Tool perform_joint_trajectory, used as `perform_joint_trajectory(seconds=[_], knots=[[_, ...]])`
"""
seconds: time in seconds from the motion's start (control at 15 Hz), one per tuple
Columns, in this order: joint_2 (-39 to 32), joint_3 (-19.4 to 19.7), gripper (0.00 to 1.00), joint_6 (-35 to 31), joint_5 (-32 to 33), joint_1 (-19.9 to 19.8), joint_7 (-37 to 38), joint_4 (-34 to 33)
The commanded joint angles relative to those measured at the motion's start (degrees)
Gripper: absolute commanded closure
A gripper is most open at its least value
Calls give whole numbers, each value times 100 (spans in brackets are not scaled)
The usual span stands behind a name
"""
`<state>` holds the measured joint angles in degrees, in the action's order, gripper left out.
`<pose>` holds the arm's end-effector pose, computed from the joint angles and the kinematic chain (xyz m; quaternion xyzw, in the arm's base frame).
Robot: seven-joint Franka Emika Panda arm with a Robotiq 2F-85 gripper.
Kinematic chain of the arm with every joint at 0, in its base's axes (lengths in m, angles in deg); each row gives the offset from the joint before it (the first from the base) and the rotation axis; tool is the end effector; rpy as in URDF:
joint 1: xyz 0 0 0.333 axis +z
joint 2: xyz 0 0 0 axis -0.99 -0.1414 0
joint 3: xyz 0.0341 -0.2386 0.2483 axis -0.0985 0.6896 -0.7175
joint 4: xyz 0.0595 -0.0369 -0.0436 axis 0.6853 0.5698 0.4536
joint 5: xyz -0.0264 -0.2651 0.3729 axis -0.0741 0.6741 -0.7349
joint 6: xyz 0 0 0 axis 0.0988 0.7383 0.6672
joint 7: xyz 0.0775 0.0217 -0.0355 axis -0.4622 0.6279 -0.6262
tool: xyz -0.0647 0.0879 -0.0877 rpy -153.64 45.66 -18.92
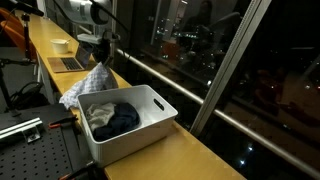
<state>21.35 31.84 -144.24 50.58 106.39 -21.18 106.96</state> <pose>0.5867 0.3607 0.2626 0.9711 0.2230 -0.0269 0.0805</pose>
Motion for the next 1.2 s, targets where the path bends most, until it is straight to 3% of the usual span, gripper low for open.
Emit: perform_joint_trajectory(seconds=[0.0, 0.33, 0.67, 1.13], knots=[[1145, -7, 98, 563, 160, -199, 185, 394], [2414, -77, 98, 1644, 386, -606, 260, 329], [3453, 25, 98, 2636, 356, -1215, -252, 76], [3536, 288, 98, 2415, 238, -1889, -872, 53]])
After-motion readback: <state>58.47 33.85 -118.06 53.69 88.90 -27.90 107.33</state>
